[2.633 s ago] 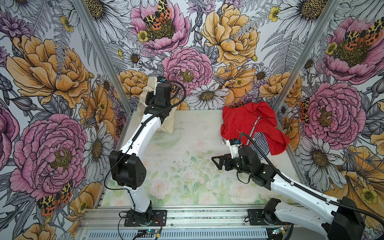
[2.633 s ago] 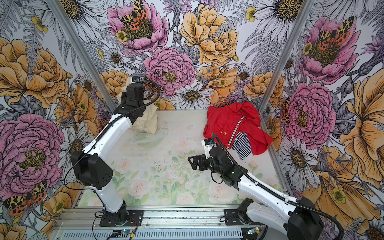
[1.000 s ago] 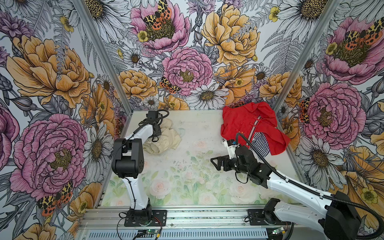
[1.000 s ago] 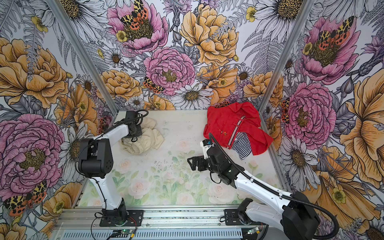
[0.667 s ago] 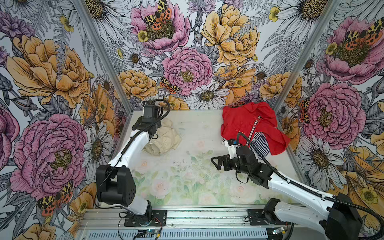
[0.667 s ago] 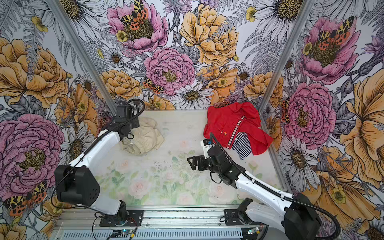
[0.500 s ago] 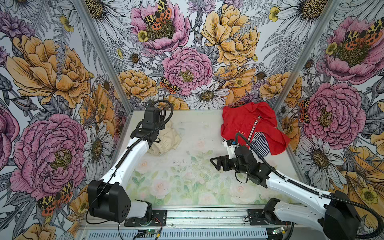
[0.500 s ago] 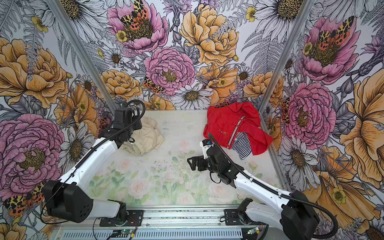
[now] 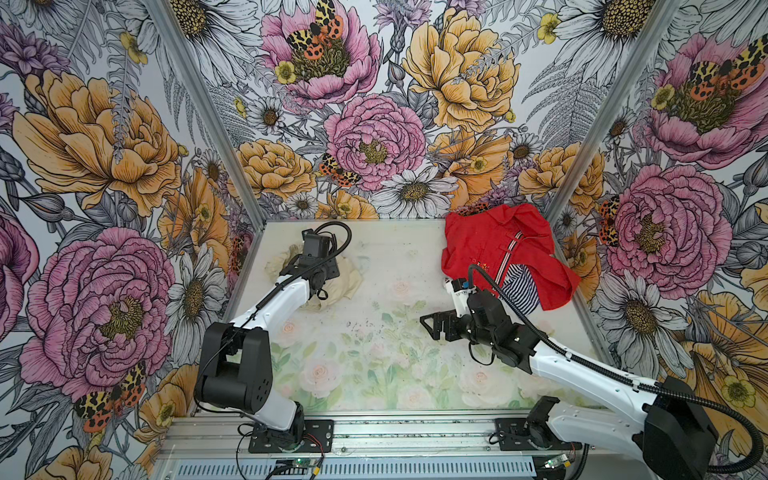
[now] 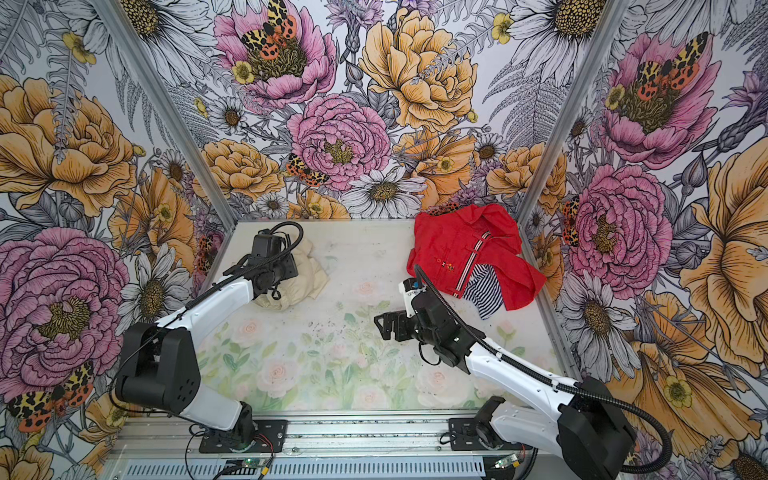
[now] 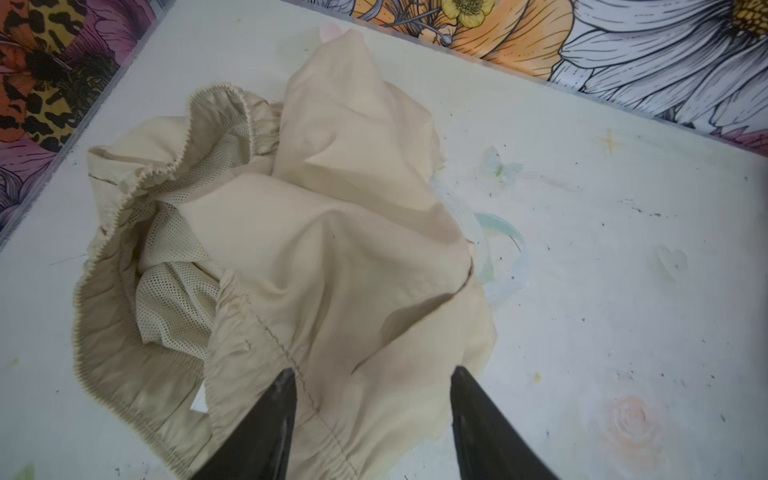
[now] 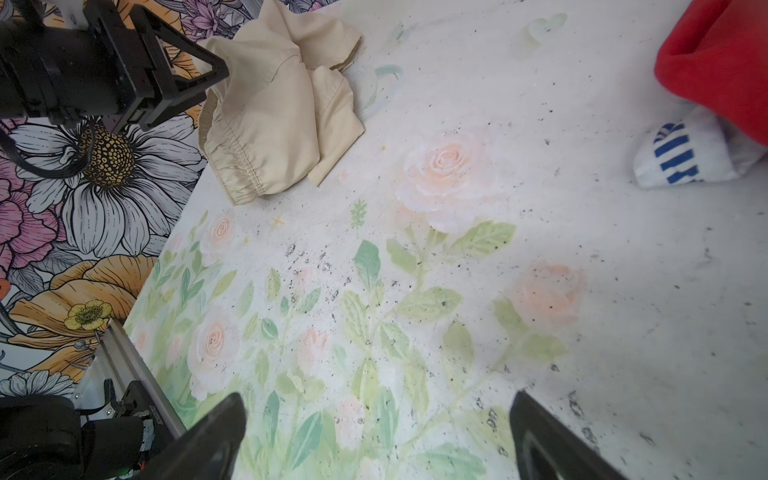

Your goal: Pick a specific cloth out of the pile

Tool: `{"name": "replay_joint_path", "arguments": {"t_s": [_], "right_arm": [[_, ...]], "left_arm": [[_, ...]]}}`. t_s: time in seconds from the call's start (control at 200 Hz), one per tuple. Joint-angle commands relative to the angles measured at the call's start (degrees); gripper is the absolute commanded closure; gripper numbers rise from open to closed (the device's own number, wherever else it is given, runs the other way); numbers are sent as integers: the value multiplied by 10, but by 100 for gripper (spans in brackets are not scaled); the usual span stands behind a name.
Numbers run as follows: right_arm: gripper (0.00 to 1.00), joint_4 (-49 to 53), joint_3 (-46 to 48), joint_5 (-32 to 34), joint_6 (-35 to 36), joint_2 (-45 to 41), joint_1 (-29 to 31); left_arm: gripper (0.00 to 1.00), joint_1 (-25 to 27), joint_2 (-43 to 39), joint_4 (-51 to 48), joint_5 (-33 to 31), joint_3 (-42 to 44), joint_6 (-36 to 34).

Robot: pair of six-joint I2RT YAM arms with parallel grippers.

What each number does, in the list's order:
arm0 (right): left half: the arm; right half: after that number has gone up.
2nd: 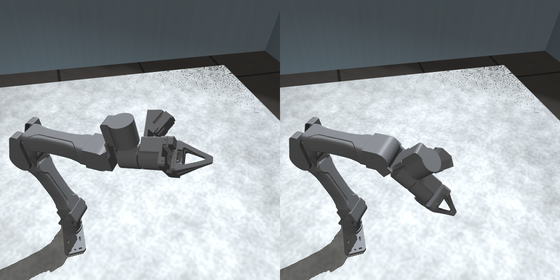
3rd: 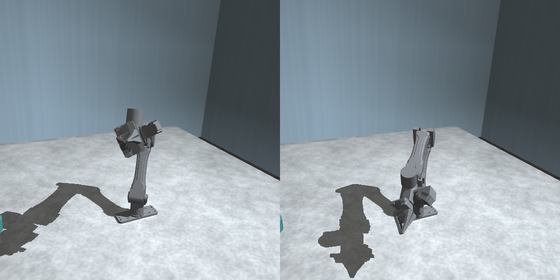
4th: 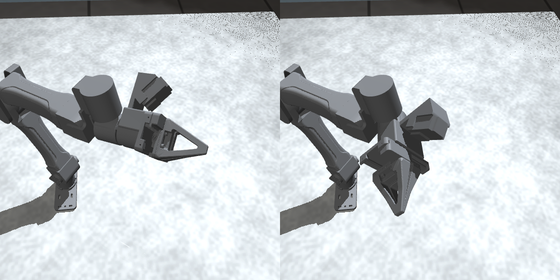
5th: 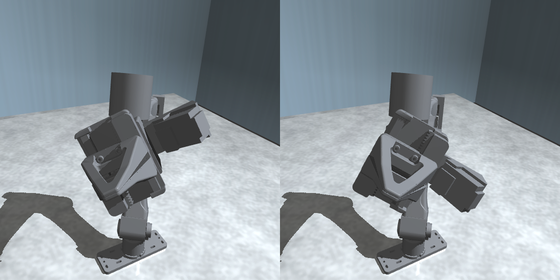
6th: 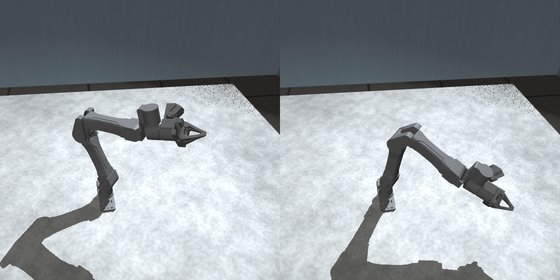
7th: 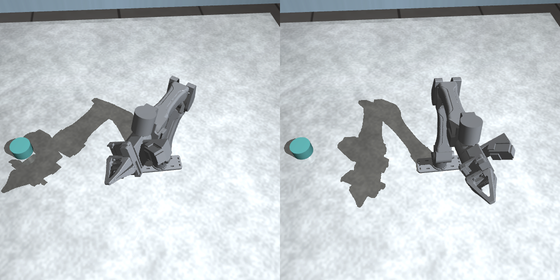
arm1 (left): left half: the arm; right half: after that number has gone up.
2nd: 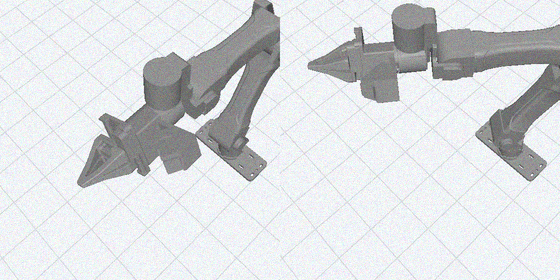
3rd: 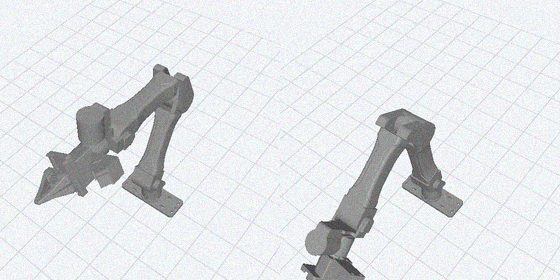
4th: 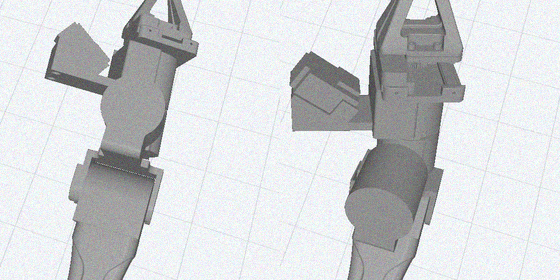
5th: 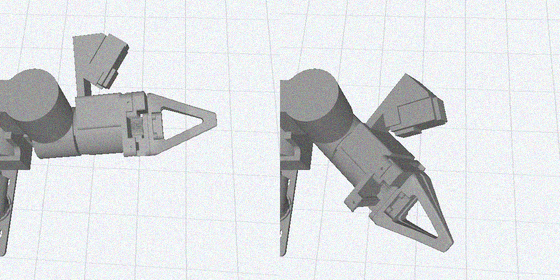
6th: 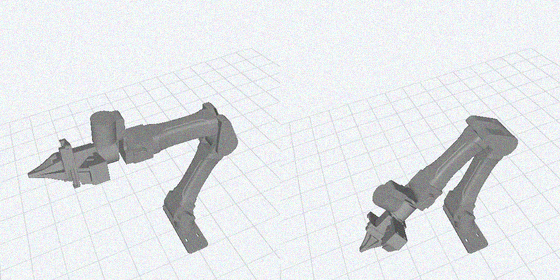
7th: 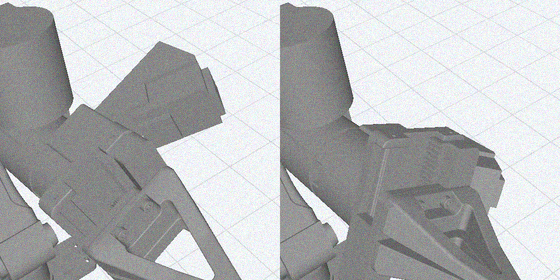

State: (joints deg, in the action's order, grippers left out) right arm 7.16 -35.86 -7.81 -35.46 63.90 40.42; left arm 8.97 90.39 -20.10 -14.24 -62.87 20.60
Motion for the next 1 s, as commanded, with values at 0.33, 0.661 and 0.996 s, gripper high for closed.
{"name": "replay_joint_path", "arguments": {"t_s": [0.33,0.661,0.996], "right_arm": [[1,18,-7,7,3,-35,-6],[1,19,-9,5,2,-35,-8],[1,18,-10,-6,7,-33,-8]], "left_arm": [[35,-85,115,45,46,-93,26],[29,-77,-42,47,-61,-65,-19],[25,-198,-49,41,78,21,70]]}}
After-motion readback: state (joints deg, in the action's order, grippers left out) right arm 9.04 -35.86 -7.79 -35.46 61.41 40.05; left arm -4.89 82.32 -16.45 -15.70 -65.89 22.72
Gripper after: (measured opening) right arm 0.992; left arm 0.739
